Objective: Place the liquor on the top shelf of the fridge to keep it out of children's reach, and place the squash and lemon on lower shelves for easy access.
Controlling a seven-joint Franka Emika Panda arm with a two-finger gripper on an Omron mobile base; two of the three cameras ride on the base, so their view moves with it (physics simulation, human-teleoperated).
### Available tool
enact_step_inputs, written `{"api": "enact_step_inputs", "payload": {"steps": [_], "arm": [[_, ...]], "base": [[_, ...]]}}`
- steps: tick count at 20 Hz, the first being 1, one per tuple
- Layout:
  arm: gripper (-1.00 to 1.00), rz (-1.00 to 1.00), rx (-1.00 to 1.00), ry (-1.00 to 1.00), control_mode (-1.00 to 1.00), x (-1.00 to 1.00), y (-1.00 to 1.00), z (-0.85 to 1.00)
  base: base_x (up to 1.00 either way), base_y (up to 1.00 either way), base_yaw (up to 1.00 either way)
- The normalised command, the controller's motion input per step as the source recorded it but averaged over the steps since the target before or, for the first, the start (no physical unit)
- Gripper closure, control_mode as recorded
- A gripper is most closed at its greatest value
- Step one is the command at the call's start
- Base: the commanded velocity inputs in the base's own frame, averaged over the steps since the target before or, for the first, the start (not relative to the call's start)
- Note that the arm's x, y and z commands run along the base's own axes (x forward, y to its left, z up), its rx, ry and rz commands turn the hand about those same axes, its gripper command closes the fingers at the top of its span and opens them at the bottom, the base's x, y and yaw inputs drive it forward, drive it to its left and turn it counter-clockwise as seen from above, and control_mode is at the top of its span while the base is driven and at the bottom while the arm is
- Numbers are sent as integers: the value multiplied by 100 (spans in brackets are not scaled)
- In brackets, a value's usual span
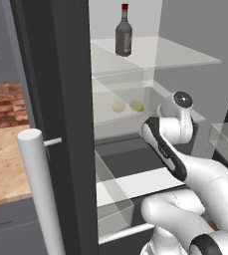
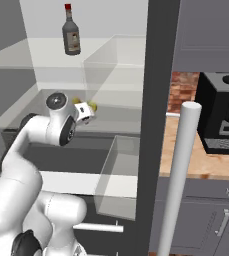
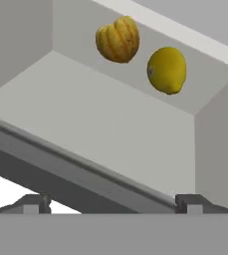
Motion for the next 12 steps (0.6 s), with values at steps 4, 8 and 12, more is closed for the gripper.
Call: {"api": "enact_step_inputs", "payload": {"steps": [4,8,12], "arm": [[-100,0,0,0,-100,-100,0,16],[-100,0,-2,-8,-100,-100,1,29],[-100,0,-6,-19,-100,-100,10,60]], "base": [[0,0,0],[0,0,0],[0,0,0]]}}
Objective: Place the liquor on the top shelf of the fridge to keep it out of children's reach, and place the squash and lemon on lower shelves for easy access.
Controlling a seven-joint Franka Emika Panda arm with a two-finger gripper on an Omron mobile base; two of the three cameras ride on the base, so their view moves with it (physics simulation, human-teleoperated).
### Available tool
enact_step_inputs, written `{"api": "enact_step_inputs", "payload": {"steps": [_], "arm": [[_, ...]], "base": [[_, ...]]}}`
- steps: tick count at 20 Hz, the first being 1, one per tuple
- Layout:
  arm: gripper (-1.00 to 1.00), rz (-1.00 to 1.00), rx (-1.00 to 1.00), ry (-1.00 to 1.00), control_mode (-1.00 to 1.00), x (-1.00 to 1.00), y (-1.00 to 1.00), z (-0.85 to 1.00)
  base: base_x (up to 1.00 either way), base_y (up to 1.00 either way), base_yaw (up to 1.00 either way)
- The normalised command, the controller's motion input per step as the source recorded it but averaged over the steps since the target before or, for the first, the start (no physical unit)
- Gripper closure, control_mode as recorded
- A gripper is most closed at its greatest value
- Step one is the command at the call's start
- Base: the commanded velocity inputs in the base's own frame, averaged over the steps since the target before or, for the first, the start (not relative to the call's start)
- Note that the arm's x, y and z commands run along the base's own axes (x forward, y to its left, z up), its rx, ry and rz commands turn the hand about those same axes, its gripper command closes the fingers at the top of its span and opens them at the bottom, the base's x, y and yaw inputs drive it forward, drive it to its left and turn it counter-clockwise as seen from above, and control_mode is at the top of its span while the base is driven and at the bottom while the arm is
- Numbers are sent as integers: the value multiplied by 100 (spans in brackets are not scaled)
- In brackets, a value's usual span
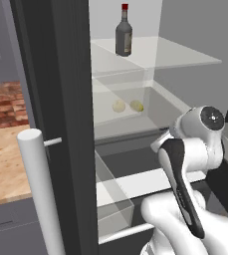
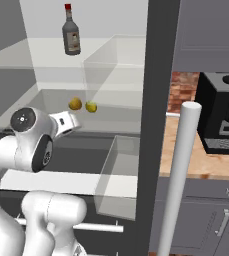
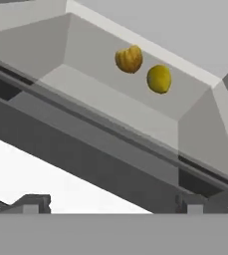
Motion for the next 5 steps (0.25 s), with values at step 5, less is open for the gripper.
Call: {"api": "enact_step_inputs", "payload": {"steps": [5], "arm": [[-100,0,-8,-21,-100,-94,19,79]], "base": [[0,0,0]]}}
